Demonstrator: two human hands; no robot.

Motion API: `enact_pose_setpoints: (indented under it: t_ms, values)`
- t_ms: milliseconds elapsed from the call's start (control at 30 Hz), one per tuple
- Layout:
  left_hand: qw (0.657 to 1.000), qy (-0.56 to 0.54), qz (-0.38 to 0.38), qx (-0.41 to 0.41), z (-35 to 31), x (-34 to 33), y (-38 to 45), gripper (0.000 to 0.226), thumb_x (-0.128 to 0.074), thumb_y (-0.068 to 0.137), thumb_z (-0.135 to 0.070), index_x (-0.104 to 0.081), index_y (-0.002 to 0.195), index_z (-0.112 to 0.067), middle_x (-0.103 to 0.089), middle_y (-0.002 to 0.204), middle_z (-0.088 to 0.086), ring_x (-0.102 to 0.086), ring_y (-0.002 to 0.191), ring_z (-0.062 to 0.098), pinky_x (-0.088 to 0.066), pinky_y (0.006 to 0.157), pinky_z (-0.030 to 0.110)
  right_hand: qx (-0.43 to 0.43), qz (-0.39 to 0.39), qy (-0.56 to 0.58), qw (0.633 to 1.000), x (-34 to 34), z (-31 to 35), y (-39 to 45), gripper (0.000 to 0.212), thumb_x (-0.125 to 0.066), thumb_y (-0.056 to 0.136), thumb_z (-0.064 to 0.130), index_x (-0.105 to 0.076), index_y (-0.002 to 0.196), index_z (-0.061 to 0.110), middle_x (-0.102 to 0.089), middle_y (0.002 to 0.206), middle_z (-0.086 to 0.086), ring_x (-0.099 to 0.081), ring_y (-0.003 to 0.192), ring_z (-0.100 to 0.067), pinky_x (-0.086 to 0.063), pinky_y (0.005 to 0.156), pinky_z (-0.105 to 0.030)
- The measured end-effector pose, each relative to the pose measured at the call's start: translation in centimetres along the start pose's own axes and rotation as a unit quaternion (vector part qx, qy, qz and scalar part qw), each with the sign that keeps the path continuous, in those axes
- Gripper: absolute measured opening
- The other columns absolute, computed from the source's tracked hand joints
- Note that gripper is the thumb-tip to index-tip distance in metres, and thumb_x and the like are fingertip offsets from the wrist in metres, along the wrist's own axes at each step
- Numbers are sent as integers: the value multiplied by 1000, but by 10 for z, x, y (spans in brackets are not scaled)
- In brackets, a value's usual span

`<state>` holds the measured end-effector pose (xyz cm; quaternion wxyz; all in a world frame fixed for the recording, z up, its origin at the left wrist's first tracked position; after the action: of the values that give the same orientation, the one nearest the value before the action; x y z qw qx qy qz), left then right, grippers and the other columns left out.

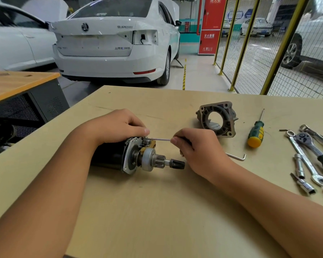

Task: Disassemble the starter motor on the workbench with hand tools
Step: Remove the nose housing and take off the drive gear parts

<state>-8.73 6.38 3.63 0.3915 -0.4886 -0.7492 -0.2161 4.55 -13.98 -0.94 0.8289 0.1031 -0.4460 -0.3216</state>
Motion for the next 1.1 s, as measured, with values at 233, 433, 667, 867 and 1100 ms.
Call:
enact_pose_setpoints:
  t_ms: [233, 433, 667, 867, 1100]
  values:
    - [1000, -15, -3, -16, 2, -1, 2, 15, -70, 98, -33, -83, 105, -30, -78, 103, -21, -70, 101, -1, -52, 103, 34, 151, -18, -139, 978, 4, 5, 0, 21, -61, 99, 23, -71, 93, 6, -67, 76, -7, -59, 62, -33, -51, 55, -42]
    - [999, -19, 12, -35, 0, -1, 0, 17, -68, 100, -27, -82, 111, -27, -77, 107, -20, -69, 103, -5, -50, 100, 28, 191, -44, -175, 965, 8, 9, -1, 22, -60, 100, 21, -72, 92, 4, -60, 69, -9, -52, 51, -34, -48, 46, -41]
    - [998, -29, 24, -57, -1, -2, 0, 15, -68, 100, -21, -82, 106, -24, -79, 102, -16, -70, 101, -1, -51, 98, 29, 81, 25, -27, 996, -4, 10, -3, 36, -42, 107, 31, -63, 95, 6, -59, 75, -5, -52, 73, -25, -45, 69, -47]
    - [998, -25, 26, -59, -1, -2, 1, 15, -66, 101, -24, -81, 106, -26, -78, 103, -12, -70, 103, 4, -52, 100, 32, -46, 76, 74, 993, -3, 10, -5, 60, -31, 104, 55, -71, 92, 13, -55, 58, 18, -52, 62, -1, -39, 57, -21]
    - [998, -27, 23, -59, 0, -3, 1, 14, -67, 101, -24, -80, 105, -27, -78, 104, -12, -69, 103, 4, -52, 103, 35, -114, 78, 240, 961, -8, 9, -2, 42, -39, 102, 39, -75, 100, 18, -51, 55, 22, -46, 54, 4, -30, 59, -23]
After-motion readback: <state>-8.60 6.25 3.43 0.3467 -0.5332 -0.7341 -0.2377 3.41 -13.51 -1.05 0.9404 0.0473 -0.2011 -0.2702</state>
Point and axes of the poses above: each hand's wrist, its own y-axis towards the middle knuckle, its own x-axis out of the back of the hand, z = x × y, the point moved 1 cm from there along y, towards the middle knuckle
